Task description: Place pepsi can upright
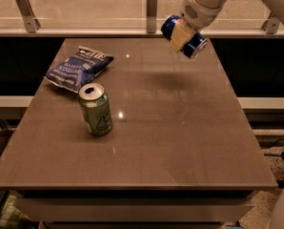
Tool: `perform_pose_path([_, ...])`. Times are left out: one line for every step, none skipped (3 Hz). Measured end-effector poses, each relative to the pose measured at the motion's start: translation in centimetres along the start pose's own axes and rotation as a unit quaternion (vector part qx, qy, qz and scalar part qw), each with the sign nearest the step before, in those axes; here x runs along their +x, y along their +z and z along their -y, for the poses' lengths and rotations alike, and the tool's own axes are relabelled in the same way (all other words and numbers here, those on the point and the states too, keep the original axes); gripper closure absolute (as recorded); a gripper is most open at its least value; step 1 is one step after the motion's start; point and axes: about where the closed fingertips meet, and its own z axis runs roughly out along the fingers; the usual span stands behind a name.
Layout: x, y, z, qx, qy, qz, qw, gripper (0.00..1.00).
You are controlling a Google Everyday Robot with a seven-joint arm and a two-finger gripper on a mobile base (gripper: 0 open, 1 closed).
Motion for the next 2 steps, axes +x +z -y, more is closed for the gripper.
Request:
perform_pose_path([0.1, -0.5, 0.5, -0.006, 0.009, 0.051, 0.9986, 1.0])
perform_pose_path([0.7, -0.3, 1.8, -0.016, 0.029, 0.103, 0.9941, 1.0])
